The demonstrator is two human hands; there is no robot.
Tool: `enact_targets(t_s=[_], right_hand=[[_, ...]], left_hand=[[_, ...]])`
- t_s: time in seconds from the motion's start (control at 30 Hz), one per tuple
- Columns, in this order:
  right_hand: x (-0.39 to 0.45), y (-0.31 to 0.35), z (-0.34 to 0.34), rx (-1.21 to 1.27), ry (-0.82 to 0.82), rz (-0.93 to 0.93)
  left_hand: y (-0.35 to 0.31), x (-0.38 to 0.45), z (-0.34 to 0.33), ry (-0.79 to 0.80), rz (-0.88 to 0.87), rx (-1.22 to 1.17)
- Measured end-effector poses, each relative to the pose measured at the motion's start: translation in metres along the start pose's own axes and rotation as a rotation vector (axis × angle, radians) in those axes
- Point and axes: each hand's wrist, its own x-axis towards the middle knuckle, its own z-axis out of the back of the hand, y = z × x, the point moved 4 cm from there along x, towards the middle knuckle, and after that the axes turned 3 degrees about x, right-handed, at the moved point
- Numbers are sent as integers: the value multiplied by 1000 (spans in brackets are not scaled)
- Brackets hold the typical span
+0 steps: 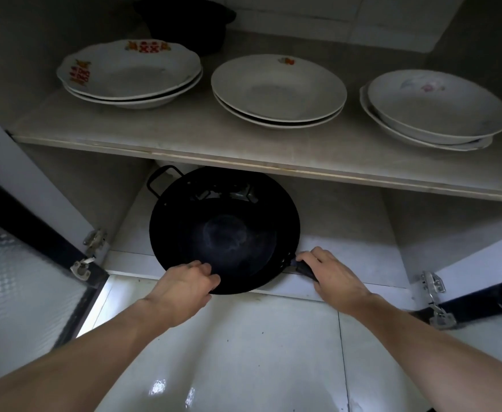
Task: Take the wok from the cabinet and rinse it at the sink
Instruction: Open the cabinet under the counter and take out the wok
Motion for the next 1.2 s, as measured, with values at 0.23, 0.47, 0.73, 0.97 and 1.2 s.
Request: enact_targets(t_s=[0.23,0.47,0.73,0.97,1.2], right_hand=[[-3,4,-1,-121,9,-16],[-1,3,0,-147,-1,-27],[-2,5,2,-53,-52,-42],[-5,10,4,-3,-56,-41],[-8,17,6,-3,-42,-80]], left_hand=[[1,-5,-14,-136,-6,117],[1,-9,-18,-240,8,76],[-4,-10,-12,-313,6,2],[-5,-11,-10,-350,-21,28],[1,-5,-18,-303,50,68]])
